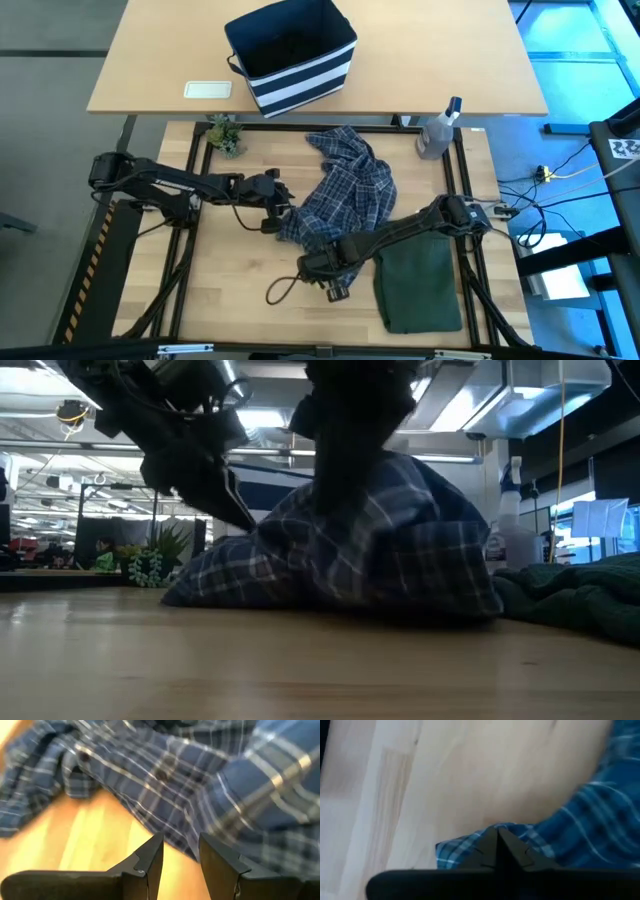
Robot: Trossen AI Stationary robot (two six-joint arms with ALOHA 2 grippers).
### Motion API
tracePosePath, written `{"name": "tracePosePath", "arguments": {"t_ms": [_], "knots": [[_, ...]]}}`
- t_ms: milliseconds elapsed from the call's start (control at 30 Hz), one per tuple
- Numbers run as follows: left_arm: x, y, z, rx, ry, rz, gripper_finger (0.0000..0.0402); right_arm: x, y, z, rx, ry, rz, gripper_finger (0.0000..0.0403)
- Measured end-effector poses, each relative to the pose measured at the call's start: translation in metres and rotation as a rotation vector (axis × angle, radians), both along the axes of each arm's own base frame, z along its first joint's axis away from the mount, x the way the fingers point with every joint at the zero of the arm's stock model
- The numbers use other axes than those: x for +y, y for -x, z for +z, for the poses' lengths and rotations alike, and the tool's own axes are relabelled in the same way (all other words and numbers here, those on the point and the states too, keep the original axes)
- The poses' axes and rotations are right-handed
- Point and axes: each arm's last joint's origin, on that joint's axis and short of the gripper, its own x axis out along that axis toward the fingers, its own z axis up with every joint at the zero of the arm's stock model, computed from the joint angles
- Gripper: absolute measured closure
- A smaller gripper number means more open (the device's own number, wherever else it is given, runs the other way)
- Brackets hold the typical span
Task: Fold Laundry from Bin
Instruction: Fold the blue checkered pants
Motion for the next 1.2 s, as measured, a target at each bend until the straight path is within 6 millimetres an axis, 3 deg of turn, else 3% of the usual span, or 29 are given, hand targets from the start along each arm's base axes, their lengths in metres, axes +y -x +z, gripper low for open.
{"name": "tracePosePath", "arguments": {"t_ms": [233,433,600,733,967,1100,1200], "knots": [[-0.004,0.017,0.032,-0.112,-0.027,-0.023,0.0283,-0.003,0.002,0.020,-0.079,0.027,-0.091,0.0376],[-0.006,0.021,0.040,-0.151,-0.002,-0.063,0.0283,0.009,0.007,0.027,-0.123,0.036,-0.141,0.0359],[-0.016,0.020,0.036,-0.126,0.003,-0.105,0.0283,0.027,0.014,0.028,-0.151,0.041,-0.243,0.0331],[-0.030,0.020,0.037,-0.129,0.006,-0.167,0.0283,0.057,0.029,0.028,-0.209,0.058,-0.348,0.0317],[-0.055,0.016,0.037,-0.156,-0.028,-0.304,0.0283,0.108,0.060,-0.007,-0.222,-0.115,-0.581,0.0315],[-0.065,0.008,0.033,-0.192,-0.033,-0.371,0.0283,0.124,0.069,-0.030,-0.236,-0.249,-0.698,0.0315],[-0.067,0.000,0.026,-0.194,-0.055,-0.389,0.0283,0.124,0.070,-0.046,-0.276,-0.319,-0.792,0.0315]]}}
